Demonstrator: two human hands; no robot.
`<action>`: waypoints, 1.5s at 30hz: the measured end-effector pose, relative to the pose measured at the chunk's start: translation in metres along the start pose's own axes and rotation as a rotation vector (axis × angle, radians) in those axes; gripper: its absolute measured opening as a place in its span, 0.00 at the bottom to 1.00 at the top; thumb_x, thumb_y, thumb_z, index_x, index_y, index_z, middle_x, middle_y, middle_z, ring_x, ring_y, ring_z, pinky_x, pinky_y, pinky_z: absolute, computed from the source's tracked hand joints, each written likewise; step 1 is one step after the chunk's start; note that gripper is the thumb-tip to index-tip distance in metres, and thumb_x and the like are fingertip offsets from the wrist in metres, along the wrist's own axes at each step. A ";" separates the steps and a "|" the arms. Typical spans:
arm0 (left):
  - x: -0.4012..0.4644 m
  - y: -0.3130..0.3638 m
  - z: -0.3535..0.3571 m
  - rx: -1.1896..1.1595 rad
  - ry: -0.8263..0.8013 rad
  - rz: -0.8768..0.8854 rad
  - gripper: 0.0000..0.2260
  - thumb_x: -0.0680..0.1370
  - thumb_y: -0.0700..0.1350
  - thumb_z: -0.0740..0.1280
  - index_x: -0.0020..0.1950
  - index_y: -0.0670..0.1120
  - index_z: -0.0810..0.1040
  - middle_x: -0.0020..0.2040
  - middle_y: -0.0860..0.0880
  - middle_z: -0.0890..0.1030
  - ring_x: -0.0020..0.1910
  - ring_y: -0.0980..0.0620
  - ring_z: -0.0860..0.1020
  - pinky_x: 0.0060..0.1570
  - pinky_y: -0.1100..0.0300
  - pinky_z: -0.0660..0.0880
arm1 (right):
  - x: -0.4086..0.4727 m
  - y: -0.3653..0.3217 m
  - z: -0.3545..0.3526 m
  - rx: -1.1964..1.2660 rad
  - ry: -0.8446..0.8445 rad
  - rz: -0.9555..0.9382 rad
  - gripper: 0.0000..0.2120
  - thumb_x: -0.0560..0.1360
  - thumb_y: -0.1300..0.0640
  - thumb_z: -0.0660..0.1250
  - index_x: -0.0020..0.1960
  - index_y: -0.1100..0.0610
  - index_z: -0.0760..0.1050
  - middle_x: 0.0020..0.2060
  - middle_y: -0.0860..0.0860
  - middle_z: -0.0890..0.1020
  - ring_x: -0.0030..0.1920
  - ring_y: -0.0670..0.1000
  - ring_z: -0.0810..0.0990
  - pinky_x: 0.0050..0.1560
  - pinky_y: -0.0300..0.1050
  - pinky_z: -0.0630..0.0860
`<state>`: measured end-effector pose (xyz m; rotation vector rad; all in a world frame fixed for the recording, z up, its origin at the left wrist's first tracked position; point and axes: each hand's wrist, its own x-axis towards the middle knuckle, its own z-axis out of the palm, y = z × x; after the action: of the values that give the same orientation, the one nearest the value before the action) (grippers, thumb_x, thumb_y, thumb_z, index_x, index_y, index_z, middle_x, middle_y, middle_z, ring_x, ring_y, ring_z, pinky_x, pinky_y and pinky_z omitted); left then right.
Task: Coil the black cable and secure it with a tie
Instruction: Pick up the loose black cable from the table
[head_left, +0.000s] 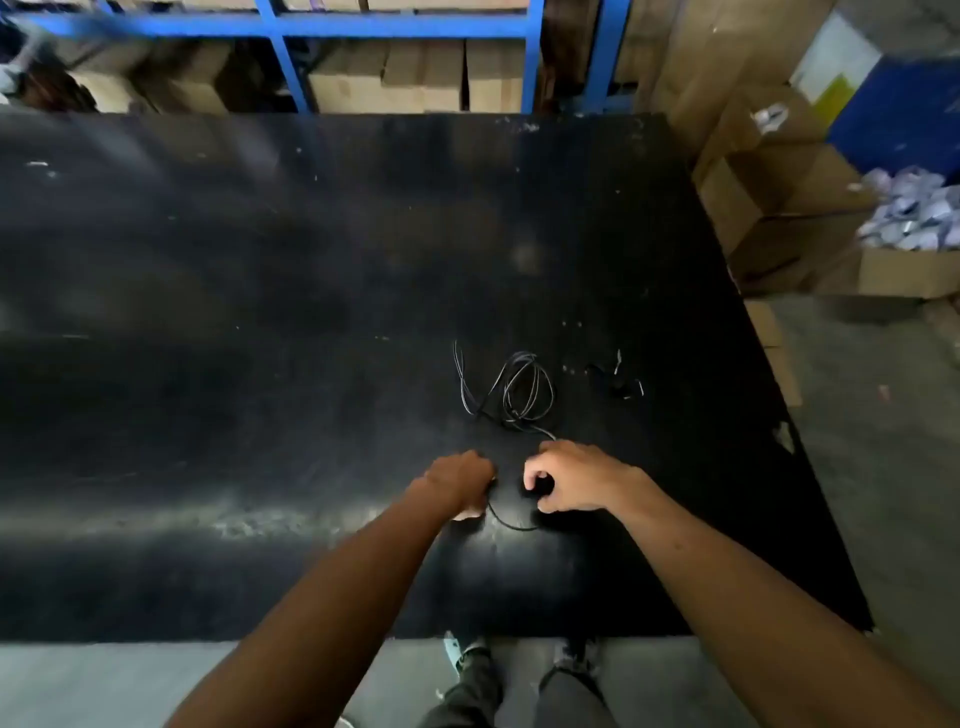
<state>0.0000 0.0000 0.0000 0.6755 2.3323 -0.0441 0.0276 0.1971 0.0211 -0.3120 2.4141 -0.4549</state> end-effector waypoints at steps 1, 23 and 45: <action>0.003 0.001 0.002 0.025 0.002 0.003 0.19 0.76 0.43 0.66 0.67 0.49 0.76 0.64 0.41 0.74 0.60 0.37 0.79 0.57 0.46 0.78 | 0.002 -0.001 0.007 -0.027 -0.031 -0.002 0.16 0.69 0.50 0.74 0.56 0.44 0.80 0.53 0.46 0.76 0.54 0.52 0.78 0.47 0.46 0.73; -0.019 -0.018 -0.119 -1.289 -0.389 0.260 0.19 0.79 0.52 0.65 0.61 0.39 0.82 0.62 0.41 0.82 0.65 0.42 0.77 0.71 0.44 0.69 | -0.002 -0.016 -0.117 0.529 0.537 -0.176 0.04 0.79 0.58 0.70 0.53 0.52 0.82 0.47 0.44 0.86 0.50 0.45 0.84 0.56 0.44 0.79; -0.083 0.012 -0.308 -1.696 -0.019 0.946 0.24 0.84 0.50 0.53 0.79 0.42 0.61 0.78 0.36 0.63 0.78 0.34 0.58 0.76 0.34 0.51 | -0.026 -0.067 -0.214 0.844 0.820 -0.236 0.06 0.81 0.59 0.67 0.47 0.52 0.81 0.37 0.47 0.80 0.35 0.45 0.77 0.41 0.42 0.77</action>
<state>-0.1336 0.0380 0.2879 0.6511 1.0444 1.9676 -0.0836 0.1969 0.2177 -0.0129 2.6244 -1.9304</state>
